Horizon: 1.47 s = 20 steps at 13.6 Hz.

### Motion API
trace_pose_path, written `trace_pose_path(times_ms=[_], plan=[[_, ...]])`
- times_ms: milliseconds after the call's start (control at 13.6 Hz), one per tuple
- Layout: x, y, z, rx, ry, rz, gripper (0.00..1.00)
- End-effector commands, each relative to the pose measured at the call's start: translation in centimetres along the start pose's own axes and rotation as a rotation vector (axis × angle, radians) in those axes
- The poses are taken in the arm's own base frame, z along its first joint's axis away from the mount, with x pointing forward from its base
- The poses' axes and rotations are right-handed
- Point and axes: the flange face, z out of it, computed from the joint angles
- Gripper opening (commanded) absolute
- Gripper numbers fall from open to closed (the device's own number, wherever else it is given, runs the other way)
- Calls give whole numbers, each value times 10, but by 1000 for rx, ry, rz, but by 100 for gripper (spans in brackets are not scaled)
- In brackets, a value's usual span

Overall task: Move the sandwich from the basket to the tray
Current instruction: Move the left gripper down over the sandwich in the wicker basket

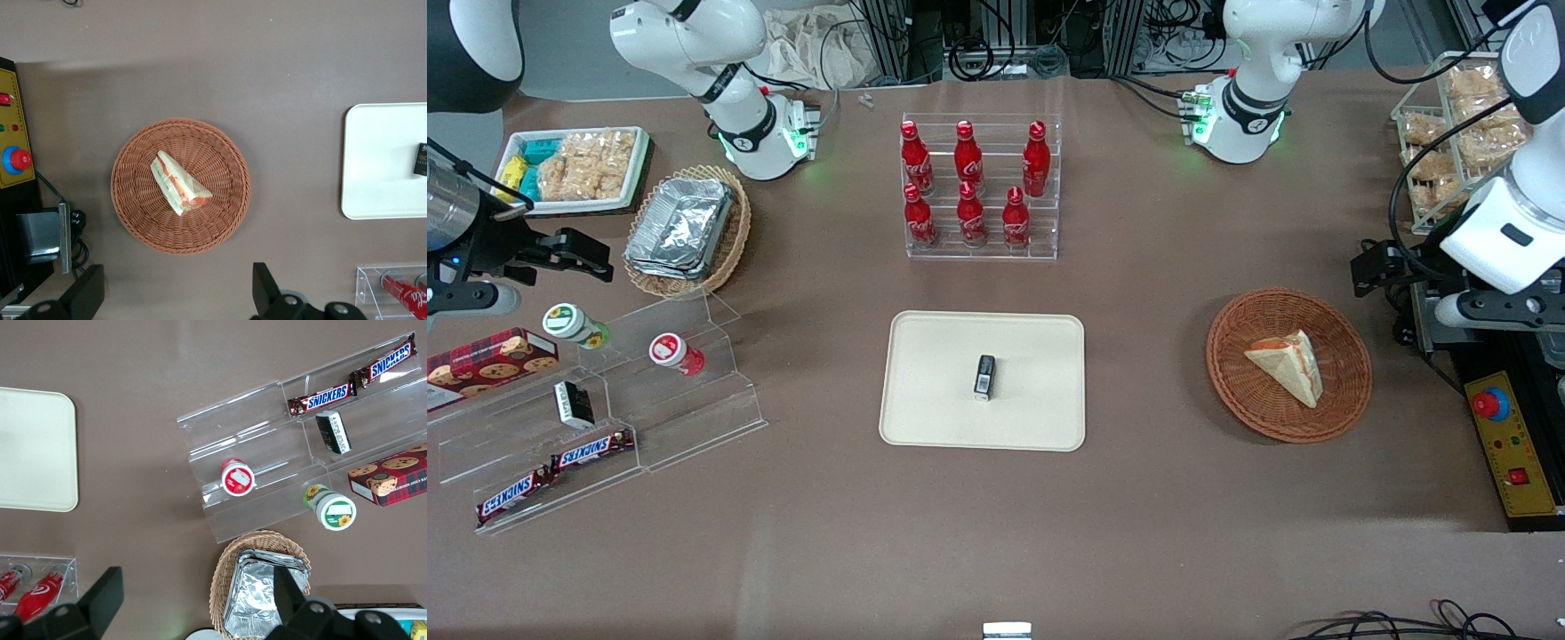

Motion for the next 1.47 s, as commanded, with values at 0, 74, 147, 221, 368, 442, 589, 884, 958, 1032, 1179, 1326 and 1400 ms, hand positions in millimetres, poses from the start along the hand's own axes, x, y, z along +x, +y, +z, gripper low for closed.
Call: trace_pose_path(times_ms=[0,74,147,221,368,442,589,884,958,1032,1179,1326,1400], plan=[[-10,11,-11,22,-7,9,100],[-9,12,-11,21,-7,13,100],[-9,11,-10,20,-8,4,100],[-8,9,-8,17,-10,1,100],[-6,4,-13,-25,-2,-59,100],[-5,3,-17,-59,5,-114,100],[-2,-6,-10,-52,-12,-192,100],[1,-17,51,-16,-89,-436,100],[-1,-18,70,-13,-92,-476,100],[-3,-18,91,-8,-101,-512,100],[-9,-22,135,54,-121,-559,100],[-14,-24,174,66,-100,-607,99],[-17,-25,195,62,-89,-644,99]])
